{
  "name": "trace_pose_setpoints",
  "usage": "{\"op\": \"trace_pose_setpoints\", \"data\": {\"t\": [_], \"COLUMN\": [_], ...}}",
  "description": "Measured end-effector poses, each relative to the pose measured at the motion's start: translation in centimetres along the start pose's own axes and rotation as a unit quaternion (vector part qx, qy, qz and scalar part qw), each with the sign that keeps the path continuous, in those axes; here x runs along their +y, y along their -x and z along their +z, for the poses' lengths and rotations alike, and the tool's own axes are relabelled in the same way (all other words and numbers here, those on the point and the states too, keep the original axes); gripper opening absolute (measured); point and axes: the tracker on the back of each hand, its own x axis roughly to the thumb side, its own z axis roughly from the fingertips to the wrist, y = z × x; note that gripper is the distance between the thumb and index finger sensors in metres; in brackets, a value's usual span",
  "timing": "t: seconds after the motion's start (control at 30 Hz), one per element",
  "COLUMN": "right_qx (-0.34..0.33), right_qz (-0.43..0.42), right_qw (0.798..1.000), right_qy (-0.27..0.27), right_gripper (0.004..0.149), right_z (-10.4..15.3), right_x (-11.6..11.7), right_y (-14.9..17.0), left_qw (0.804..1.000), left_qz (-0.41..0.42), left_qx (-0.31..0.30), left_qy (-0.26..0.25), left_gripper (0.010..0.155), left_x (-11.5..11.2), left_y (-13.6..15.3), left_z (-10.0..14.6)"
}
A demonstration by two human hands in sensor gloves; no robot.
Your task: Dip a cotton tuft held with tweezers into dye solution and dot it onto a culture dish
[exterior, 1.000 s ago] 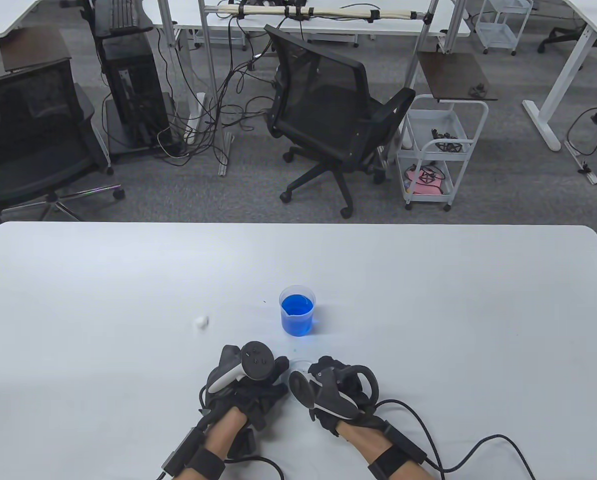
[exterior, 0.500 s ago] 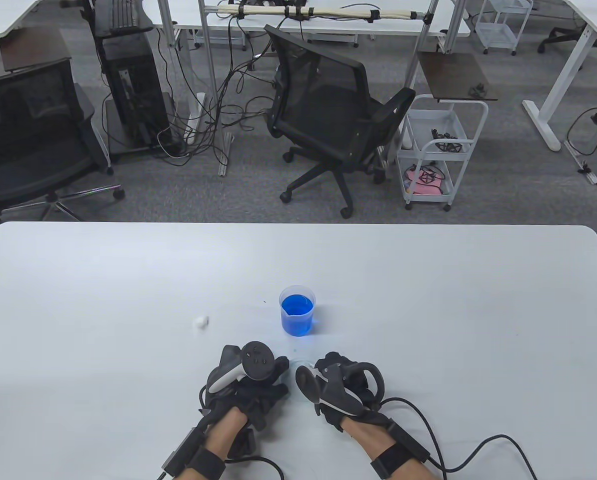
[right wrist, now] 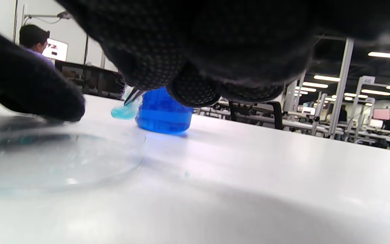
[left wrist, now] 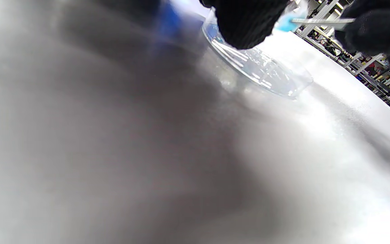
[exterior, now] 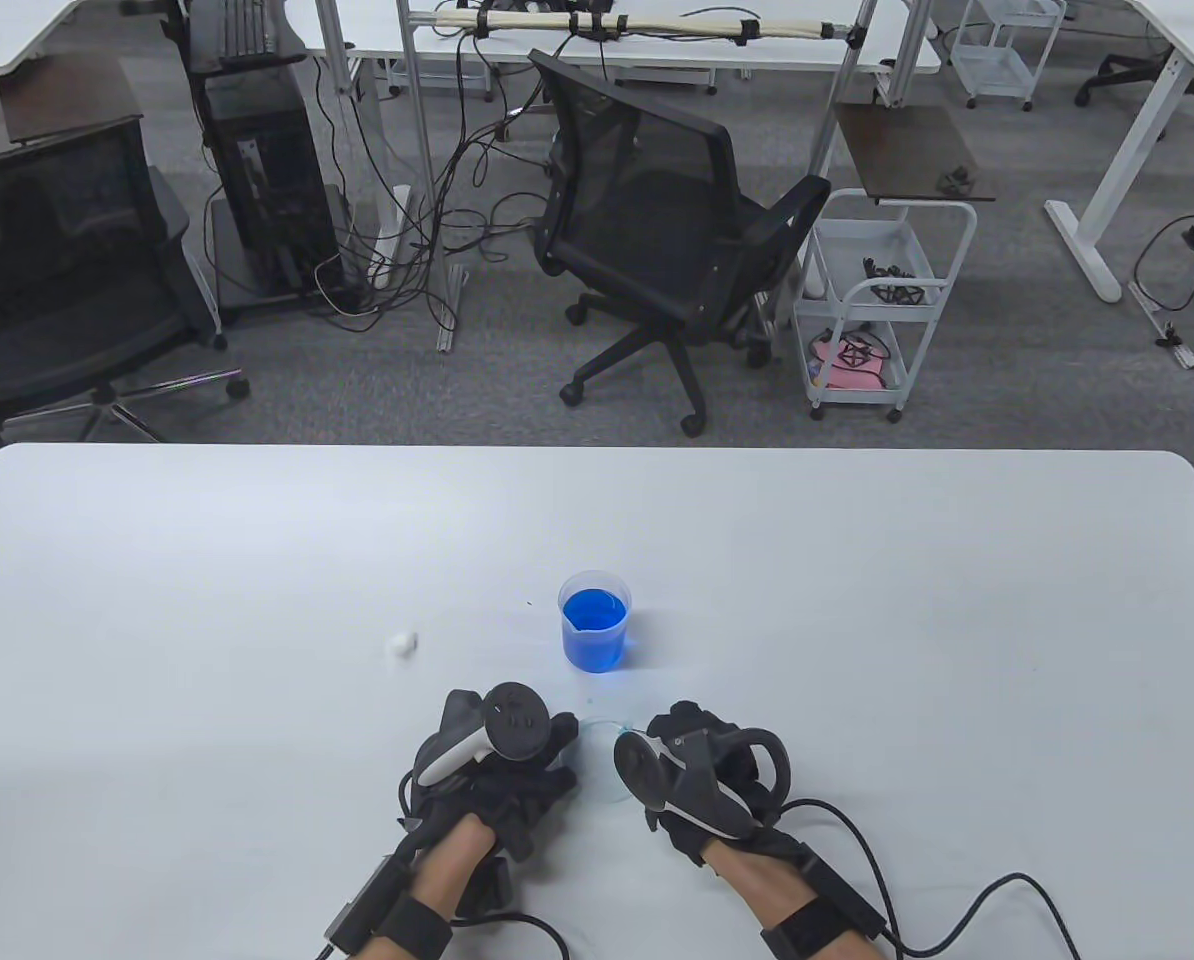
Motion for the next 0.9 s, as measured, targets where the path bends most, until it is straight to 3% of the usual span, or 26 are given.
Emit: {"op": "trace_pose_setpoints", "data": {"t": [0.23,0.6,0.9], "right_qx": [-0.016,-0.002,-0.029], "right_qz": [0.018,-0.011,0.021], "right_qw": [0.999,1.000,0.999], "right_qy": [-0.024,0.008,-0.034], "right_gripper": [0.041,0.041,0.041], "right_z": [0.0,0.9,1.3], "right_x": [1.4,-1.3,1.0], "right_y": [-0.7,0.5,-0.8], "left_qw": [1.000,1.000,1.000], "left_qz": [-0.001,-0.001,0.001], "left_qx": [0.001,0.004,0.004], "left_qy": [0.000,-0.001,-0.002], "left_gripper": [0.065,0.064,0.064], "left_x": [0.0,0.0,0.0], "left_y": [0.0,0.0,0.0], "left_z": [0.0,0.0,0.0]}}
